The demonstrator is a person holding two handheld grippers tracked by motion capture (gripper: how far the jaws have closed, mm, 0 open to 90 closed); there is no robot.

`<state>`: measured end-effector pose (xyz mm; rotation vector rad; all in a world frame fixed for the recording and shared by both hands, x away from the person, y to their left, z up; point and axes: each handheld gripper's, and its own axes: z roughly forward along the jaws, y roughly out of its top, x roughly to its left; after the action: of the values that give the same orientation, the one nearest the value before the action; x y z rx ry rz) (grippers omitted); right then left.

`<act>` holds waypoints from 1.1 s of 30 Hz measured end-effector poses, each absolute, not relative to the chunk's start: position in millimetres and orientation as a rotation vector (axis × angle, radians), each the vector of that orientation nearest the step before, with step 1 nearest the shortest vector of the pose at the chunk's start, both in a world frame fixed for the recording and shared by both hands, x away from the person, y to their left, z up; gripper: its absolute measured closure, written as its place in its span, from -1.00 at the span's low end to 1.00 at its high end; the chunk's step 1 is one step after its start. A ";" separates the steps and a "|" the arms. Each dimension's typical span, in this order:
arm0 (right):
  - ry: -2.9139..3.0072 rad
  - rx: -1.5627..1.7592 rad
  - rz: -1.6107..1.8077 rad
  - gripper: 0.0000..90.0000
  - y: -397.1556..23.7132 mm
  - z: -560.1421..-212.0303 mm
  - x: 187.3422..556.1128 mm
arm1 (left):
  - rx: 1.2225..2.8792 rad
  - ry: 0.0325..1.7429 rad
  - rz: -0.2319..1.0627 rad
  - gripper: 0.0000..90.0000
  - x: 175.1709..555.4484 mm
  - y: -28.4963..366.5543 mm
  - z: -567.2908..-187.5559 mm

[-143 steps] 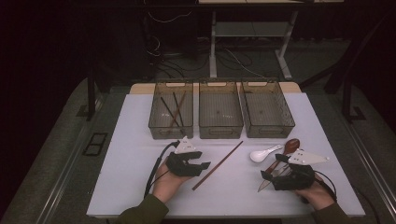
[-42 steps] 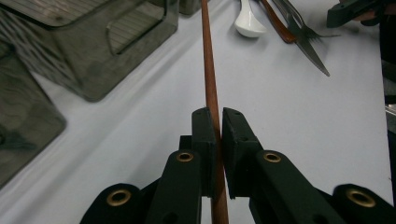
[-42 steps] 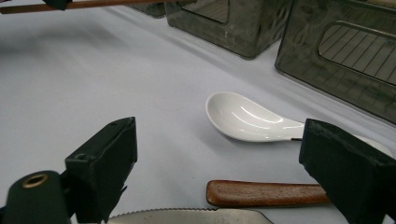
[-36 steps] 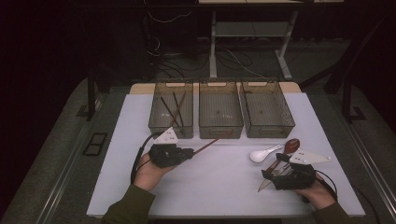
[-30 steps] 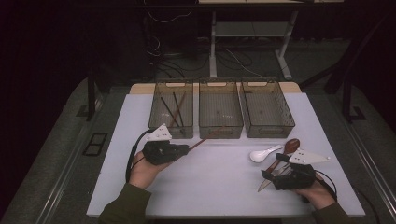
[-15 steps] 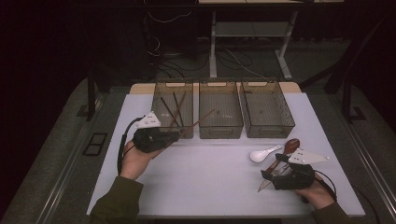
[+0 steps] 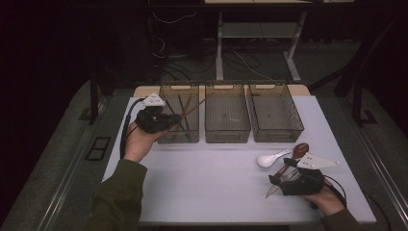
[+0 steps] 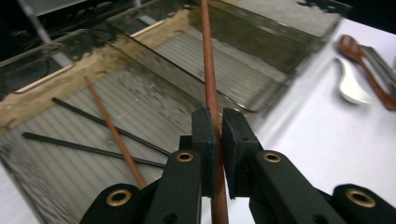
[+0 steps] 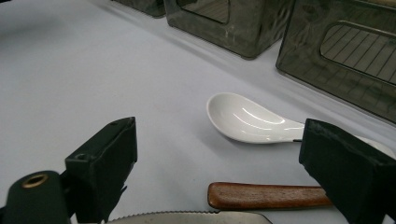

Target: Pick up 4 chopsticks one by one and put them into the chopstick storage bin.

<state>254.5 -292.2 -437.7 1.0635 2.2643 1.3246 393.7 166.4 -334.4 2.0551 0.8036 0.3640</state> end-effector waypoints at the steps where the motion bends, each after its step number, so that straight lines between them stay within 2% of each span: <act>1: 2.264 1.064 1.325 -0.75 -292.3 -437.6 254.3 | 2.058 0.817 0.371 0.86 398.5 166.7 -334.6; 21: 2.246 1.074 1.343 -0.75 -296.1 -436.3 254.1 | 2.019 1.096 0.512 0.86 462.6 165.8 -357.3; 33: 2.240 1.078 1.349 -0.75 -297.9 -435.8 253.6 | 2.055 1.214 0.492 0.85 473.2 166.7 -376.8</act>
<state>253.6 -297.9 -435.8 1.0783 2.2405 1.3492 473.2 166.7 -376.8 2.0551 1.2143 0.4924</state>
